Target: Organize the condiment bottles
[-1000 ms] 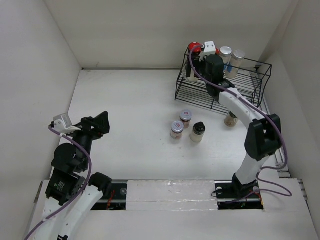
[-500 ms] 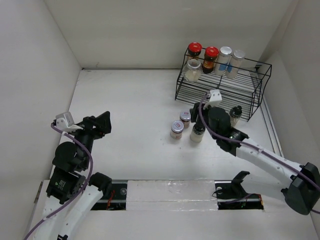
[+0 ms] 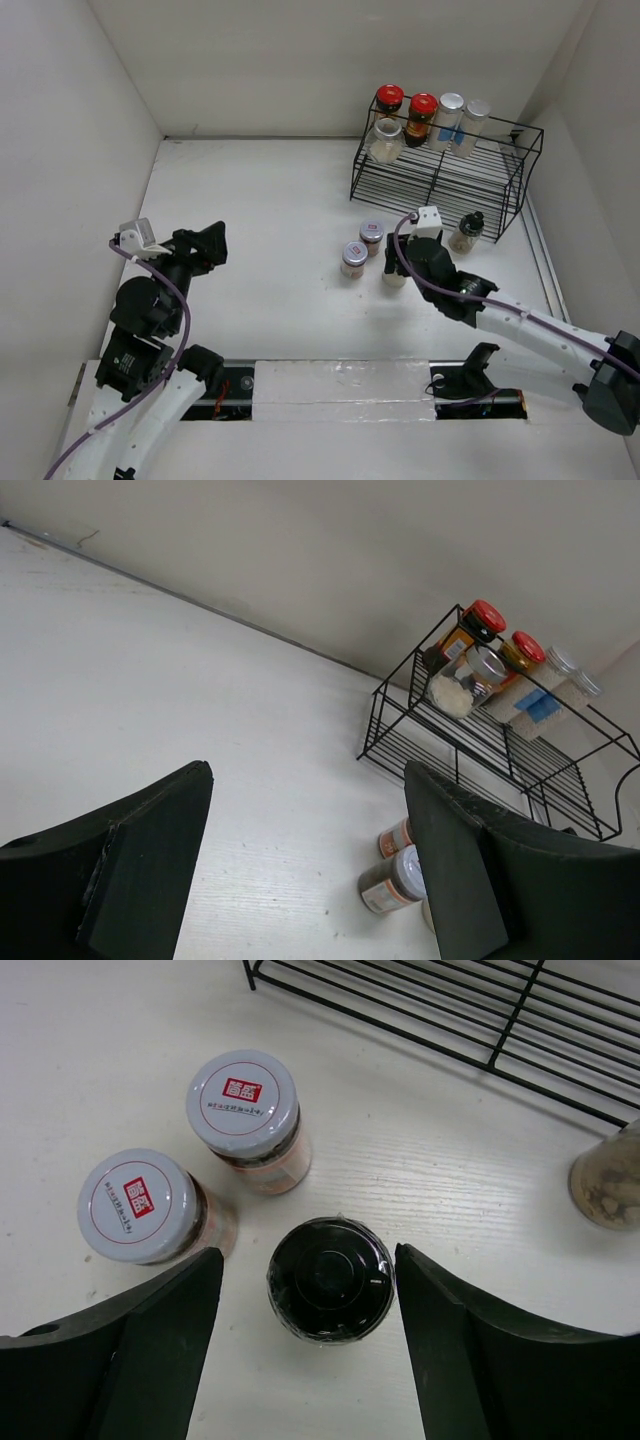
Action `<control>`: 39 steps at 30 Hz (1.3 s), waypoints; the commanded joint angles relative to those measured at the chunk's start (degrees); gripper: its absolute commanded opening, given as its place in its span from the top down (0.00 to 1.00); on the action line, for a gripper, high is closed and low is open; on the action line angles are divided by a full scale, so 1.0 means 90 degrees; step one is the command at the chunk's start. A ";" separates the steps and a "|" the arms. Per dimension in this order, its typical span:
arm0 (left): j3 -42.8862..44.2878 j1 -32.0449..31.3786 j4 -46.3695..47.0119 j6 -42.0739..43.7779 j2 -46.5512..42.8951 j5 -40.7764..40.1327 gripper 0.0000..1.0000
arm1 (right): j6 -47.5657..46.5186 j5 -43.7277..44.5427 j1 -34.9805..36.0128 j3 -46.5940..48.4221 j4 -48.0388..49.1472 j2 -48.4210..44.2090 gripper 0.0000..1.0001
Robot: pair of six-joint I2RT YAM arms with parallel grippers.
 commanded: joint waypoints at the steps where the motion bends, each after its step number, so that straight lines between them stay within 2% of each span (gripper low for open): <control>1: -0.0045 0.0008 0.0253 0.0084 0.0108 0.0039 0.27 | 0.0091 0.0299 -0.0120 0.0034 0.0087 0.0146 0.25; 4: -0.0045 0.0008 0.0253 0.0084 0.0050 0.0039 0.27 | 0.0004 0.0133 -0.0179 -0.0111 0.0447 0.0215 0.31; 6: -0.0045 0.0008 0.0253 0.0084 0.0049 0.0039 0.27 | 0.0003 0.0133 -0.0179 -0.0112 0.0516 0.0361 0.42; 8: -0.0045 0.0008 0.0253 0.0084 0.0049 0.0039 0.27 | 0.0003 0.0133 -0.0179 -0.0112 0.0585 0.0449 0.48; 11: -0.0045 0.0008 0.0253 0.0084 -0.0009 0.0039 0.27 | 0.0003 0.0279 -0.0238 -0.0112 0.0673 0.0595 0.62; 12: -0.0045 0.0008 0.0253 0.0084 -0.0009 0.0039 0.27 | 0.0003 0.0279 -0.0238 -0.0054 0.0731 0.0596 0.69; 16: -0.0045 0.0008 0.0253 0.0084 -0.0009 0.0039 0.27 | -0.0162 0.0425 -0.0238 0.0170 0.0732 0.0509 0.78; 20: -0.0045 0.0008 0.0253 0.0084 -0.0078 0.0039 0.27 | -0.0514 0.0223 -0.0481 0.0726 0.0732 0.0069 0.81; 25: -0.0045 0.0008 0.0253 0.0084 -0.0078 0.0098 0.27 | -0.0885 -0.0773 -0.1554 0.1742 0.0937 0.0176 0.82; 27: -0.0045 0.0008 0.0195 0.0084 -0.0078 0.0029 0.27 | -0.1002 -0.1241 -0.1838 0.2269 0.1014 0.0468 0.82; 32: -0.0045 0.0008 0.0253 0.0084 -0.0214 0.0029 0.27 | -0.1285 -0.1507 -0.2522 0.3391 0.1141 0.1083 0.82; 39: -0.0045 0.0008 0.0253 0.0084 -0.0273 0.0029 0.27 | -0.1481 -0.2220 -0.3411 0.4720 0.1230 0.2635 0.85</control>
